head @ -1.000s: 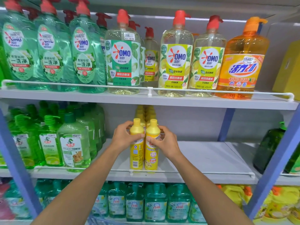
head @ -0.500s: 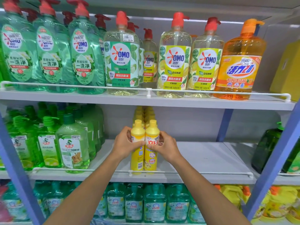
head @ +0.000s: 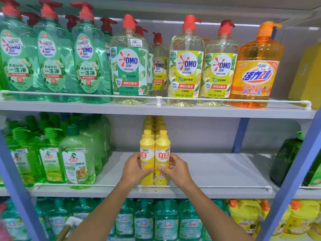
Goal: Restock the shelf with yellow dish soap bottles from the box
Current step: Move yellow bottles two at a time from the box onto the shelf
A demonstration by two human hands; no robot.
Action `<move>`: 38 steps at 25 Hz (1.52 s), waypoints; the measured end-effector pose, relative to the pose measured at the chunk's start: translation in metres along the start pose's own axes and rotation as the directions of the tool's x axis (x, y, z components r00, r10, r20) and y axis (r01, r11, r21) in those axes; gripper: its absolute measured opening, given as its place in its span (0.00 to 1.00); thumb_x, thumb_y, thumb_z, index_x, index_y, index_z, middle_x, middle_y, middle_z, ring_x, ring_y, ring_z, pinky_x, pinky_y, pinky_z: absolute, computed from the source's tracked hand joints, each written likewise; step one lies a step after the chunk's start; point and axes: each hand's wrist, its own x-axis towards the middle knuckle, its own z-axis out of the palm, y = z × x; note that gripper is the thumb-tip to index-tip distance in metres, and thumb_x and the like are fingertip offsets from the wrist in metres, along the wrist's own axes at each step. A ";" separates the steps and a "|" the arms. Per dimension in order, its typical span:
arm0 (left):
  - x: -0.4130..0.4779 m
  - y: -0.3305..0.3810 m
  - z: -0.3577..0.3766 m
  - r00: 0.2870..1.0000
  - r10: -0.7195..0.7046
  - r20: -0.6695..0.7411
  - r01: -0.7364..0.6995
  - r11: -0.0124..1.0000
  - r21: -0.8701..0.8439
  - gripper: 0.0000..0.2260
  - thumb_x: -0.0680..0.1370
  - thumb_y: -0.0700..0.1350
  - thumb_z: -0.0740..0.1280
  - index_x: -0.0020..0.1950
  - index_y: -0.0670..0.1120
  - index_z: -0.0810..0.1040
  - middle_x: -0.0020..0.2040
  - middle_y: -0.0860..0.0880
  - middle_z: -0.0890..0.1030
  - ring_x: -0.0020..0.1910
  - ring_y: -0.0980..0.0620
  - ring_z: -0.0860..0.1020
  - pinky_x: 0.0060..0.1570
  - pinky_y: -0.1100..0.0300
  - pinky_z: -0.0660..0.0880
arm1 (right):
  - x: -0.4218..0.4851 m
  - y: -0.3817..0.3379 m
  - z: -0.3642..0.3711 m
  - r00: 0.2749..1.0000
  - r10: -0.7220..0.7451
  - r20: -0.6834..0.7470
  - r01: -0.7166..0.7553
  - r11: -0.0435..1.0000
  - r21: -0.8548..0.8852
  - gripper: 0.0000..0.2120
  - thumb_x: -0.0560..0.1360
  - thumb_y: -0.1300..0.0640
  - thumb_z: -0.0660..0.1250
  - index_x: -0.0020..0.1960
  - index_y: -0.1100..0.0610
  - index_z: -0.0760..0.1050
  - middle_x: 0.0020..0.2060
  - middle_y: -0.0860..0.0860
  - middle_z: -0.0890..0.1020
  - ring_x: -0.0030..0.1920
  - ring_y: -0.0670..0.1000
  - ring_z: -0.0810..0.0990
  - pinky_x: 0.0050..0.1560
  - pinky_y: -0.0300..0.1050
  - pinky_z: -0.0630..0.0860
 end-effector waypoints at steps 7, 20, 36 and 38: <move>-0.009 -0.009 0.003 0.999 -0.038 0.020 0.038 0.999 -0.026 0.26 0.67 0.43 0.81 0.61 0.48 0.75 0.52 0.52 0.83 0.48 0.59 0.81 0.47 0.63 0.80 | 0.002 0.003 -0.005 0.997 -0.014 0.070 0.018 0.998 -0.055 0.26 0.73 0.57 0.77 0.69 0.55 0.75 0.55 0.45 0.83 0.51 0.30 0.80 0.51 0.28 0.77; -0.017 -0.023 0.012 0.999 -0.042 -0.016 0.041 0.996 -0.076 0.26 0.68 0.40 0.80 0.63 0.46 0.75 0.51 0.54 0.82 0.49 0.61 0.80 0.44 0.71 0.76 | -0.007 0.015 0.015 0.996 -0.014 -0.084 0.006 0.996 -0.092 0.27 0.69 0.51 0.81 0.64 0.53 0.77 0.54 0.44 0.84 0.52 0.38 0.83 0.54 0.33 0.80; -0.015 -0.029 0.017 0.990 -0.028 -0.140 0.018 0.997 -0.073 0.24 0.67 0.46 0.82 0.57 0.49 0.76 0.49 0.54 0.82 0.48 0.59 0.81 0.48 0.58 0.81 | -0.005 0.015 0.015 0.997 -0.011 -0.072 0.005 0.996 -0.087 0.24 0.70 0.54 0.79 0.64 0.53 0.78 0.54 0.45 0.84 0.52 0.38 0.82 0.52 0.29 0.77; -0.014 -0.029 0.017 0.992 -0.025 -0.125 0.015 0.996 -0.087 0.23 0.67 0.45 0.82 0.58 0.49 0.77 0.49 0.54 0.82 0.48 0.58 0.81 0.48 0.60 0.80 | -0.006 0.015 0.015 0.997 -0.014 -0.075 0.007 0.996 -0.086 0.24 0.71 0.54 0.79 0.65 0.53 0.78 0.55 0.45 0.84 0.53 0.39 0.82 0.53 0.30 0.78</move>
